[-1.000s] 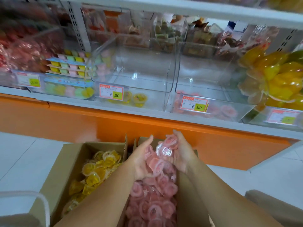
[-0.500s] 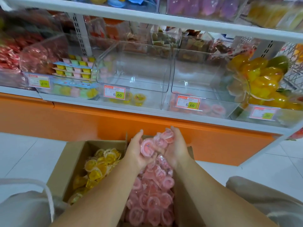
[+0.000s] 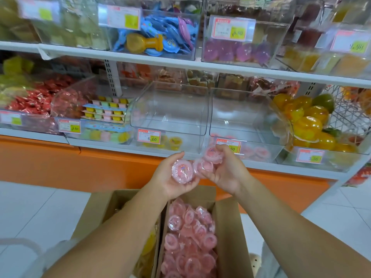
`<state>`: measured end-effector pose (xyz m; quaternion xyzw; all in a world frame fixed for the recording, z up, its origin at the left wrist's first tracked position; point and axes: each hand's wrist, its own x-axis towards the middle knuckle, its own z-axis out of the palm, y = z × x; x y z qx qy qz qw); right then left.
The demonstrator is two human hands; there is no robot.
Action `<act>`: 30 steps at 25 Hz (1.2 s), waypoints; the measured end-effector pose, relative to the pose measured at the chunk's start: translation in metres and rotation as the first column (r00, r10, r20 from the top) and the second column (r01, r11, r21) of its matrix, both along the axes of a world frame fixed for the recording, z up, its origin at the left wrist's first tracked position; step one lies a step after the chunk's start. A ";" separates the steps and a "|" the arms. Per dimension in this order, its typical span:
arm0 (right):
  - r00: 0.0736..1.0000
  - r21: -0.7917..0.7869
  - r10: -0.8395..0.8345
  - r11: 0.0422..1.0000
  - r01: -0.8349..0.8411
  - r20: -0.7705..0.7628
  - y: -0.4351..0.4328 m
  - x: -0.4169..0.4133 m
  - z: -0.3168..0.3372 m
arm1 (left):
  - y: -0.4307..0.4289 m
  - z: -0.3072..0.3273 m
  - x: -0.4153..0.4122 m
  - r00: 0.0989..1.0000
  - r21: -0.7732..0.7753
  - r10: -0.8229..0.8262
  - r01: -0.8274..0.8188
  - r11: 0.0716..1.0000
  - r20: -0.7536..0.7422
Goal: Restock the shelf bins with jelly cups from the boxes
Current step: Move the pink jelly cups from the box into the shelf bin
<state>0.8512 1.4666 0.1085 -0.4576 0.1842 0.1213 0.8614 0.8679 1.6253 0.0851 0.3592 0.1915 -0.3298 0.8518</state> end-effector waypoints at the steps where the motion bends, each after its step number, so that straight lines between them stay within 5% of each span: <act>1: 1.000 0.030 -0.005 1.000 0.005 0.006 0.002 0.002 0.004 | 0.001 0.004 -0.001 1.000 -0.004 0.002 -0.002 1.000 0.008; 4: 0.996 0.041 -0.013 0.999 0.009 0.091 0.007 0.005 0.020 | 0.004 0.018 0.000 0.999 -0.019 0.014 -0.013 1.000 0.043; 10: 0.948 -0.229 -0.048 0.965 0.125 0.315 0.017 0.016 0.022 | 0.007 0.029 0.016 0.986 -0.085 0.139 -0.131 0.988 0.093; 21: 0.961 -0.292 0.071 0.956 0.011 0.269 0.036 0.006 0.028 | 0.010 -0.003 0.018 0.981 -0.085 0.193 -0.194 0.977 -0.021; 30: 0.986 -0.319 -0.057 0.942 0.105 0.157 0.049 0.003 0.017 | 0.012 -0.009 0.005 0.982 -0.059 0.191 -0.191 0.980 0.001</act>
